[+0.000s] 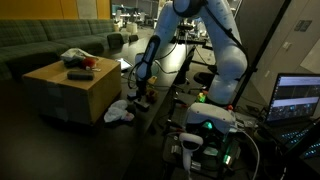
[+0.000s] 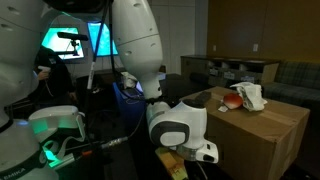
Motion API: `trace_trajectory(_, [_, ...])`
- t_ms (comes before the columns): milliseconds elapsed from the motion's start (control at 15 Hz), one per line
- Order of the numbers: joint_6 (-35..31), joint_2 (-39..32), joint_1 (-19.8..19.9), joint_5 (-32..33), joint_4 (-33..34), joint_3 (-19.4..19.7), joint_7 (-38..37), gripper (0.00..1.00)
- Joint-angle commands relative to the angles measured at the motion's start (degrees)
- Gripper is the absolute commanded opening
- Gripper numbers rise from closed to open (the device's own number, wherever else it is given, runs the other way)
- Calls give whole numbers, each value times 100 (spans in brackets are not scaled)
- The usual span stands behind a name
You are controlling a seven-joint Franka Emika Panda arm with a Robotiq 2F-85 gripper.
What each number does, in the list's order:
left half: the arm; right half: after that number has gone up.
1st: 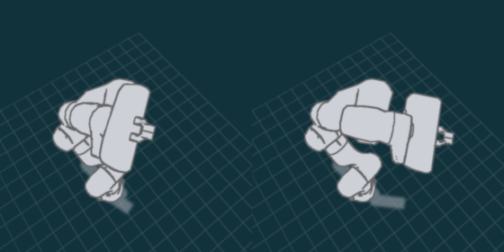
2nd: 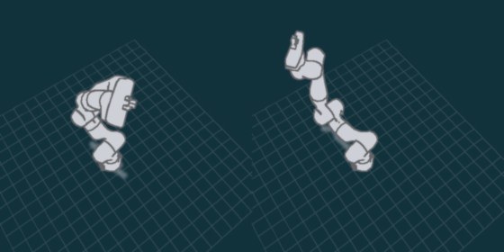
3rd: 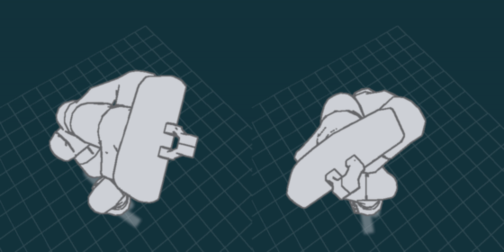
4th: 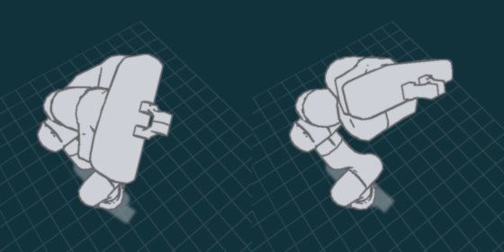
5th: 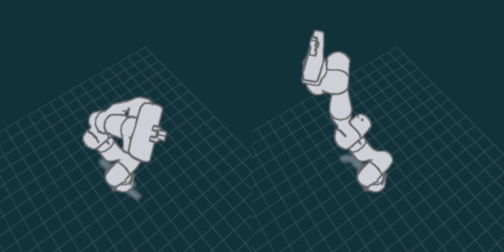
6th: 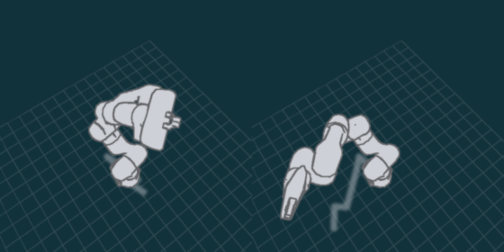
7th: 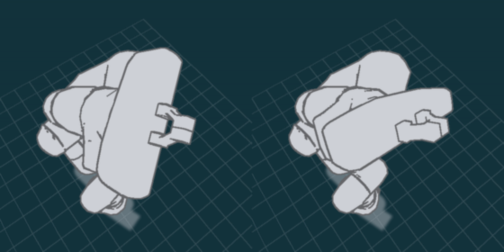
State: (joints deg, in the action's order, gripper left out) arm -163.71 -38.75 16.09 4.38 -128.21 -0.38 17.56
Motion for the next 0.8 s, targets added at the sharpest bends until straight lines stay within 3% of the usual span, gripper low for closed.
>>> trace_trajectory(0, [-464, -32, 191, -149, -198, -153, 8, 100])
trace_trajectory(400, [-802, -315, 697, -236, -135, -553, 128, 100])
trace_trajectory(733, [-1006, -521, 939, -166, -71, -650, 110, 100])
